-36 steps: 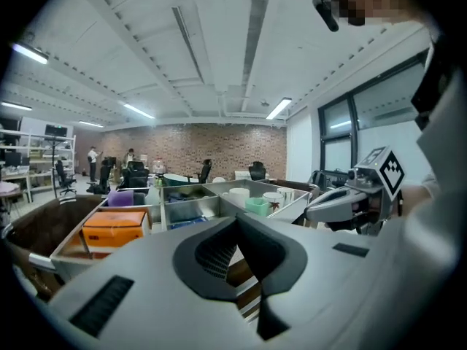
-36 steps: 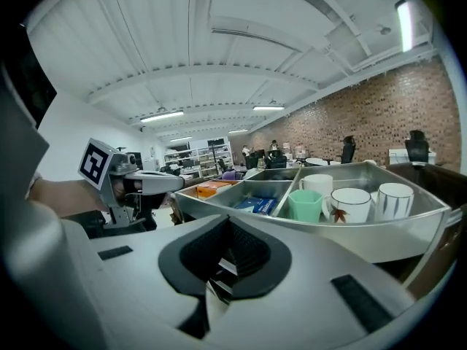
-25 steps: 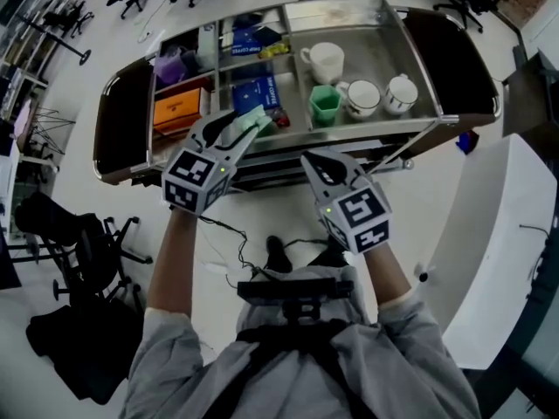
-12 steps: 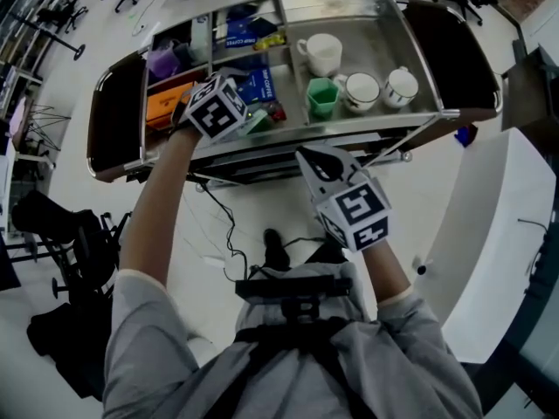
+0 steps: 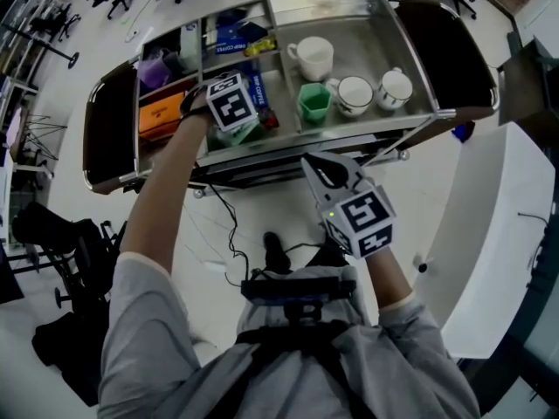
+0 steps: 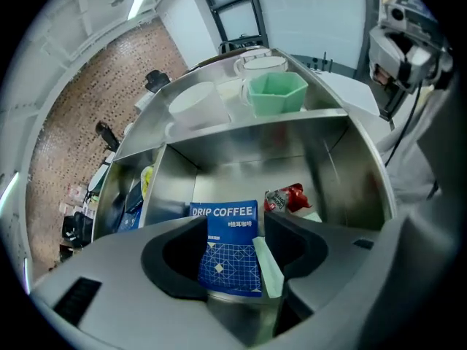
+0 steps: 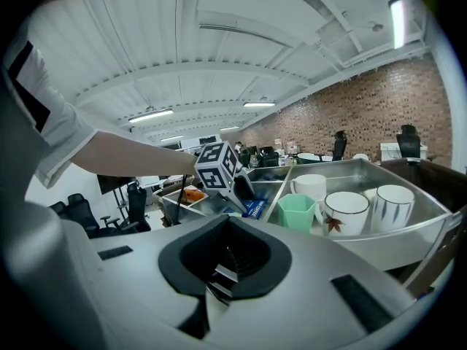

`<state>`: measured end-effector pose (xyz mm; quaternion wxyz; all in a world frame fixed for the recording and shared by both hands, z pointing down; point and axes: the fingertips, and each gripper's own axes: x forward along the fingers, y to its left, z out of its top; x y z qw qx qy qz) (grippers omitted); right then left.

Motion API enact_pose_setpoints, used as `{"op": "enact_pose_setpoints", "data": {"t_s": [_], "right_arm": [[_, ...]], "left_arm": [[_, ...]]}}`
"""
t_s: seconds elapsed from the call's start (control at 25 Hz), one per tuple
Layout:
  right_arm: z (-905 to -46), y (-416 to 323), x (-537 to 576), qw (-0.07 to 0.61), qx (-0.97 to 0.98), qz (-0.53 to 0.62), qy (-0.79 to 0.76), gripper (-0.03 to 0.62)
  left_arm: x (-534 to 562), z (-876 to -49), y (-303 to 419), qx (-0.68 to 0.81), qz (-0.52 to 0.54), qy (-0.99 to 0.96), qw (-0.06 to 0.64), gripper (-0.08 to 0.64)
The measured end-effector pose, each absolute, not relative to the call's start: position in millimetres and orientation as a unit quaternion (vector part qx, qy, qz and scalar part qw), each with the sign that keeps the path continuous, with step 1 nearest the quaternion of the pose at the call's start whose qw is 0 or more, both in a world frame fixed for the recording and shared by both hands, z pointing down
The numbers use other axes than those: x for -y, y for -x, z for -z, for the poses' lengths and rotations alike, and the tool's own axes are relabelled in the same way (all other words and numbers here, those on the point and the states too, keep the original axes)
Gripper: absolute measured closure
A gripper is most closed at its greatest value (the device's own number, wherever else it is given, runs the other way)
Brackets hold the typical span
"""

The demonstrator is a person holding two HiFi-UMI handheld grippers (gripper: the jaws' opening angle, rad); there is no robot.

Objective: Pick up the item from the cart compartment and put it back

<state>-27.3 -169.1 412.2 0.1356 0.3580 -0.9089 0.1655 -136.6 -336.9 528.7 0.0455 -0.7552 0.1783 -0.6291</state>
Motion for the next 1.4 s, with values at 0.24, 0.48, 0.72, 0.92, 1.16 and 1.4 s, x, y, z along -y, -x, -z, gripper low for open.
{"op": "enact_pose_setpoints", "data": {"t_s": [0.24, 0.48, 0.72, 0.92, 1.16, 1.4], "right_arm": [[-414.6, 18.8, 173.0, 0.134, 0.904, -0.169, -0.369, 0.583], [-415.6, 16.5, 174.3, 0.135, 0.903, -0.169, -0.37, 0.583], [-416.8, 14.4, 175.3, 0.135, 0.902, -0.172, -0.373, 0.583], [-415.1, 14.3, 177.5, 0.132, 0.901, -0.172, -0.376, 0.583], [-419.2, 19.9, 176.0, 0.13, 0.907, -0.164, -0.365, 0.583], [-417.9, 22.7, 175.1, 0.133, 0.904, -0.173, -0.368, 0.583]], "left_arm": [[334.5, -551.8, 144.6, -0.143, 0.658, 0.739, 0.02, 0.308], [344.4, -557.4, 159.2, -0.15, 0.685, 0.712, 0.007, 0.306], [346.6, -556.3, 151.7, -0.138, 0.662, 0.736, -0.018, 0.308], [343.4, -555.7, 124.1, -0.112, 0.608, 0.786, -0.013, 0.407], [344.8, -551.2, 123.7, -0.129, 0.594, 0.794, -0.01, 0.543], [346.7, -547.7, 123.8, -0.148, 0.578, 0.802, -0.02, 0.549]]}}
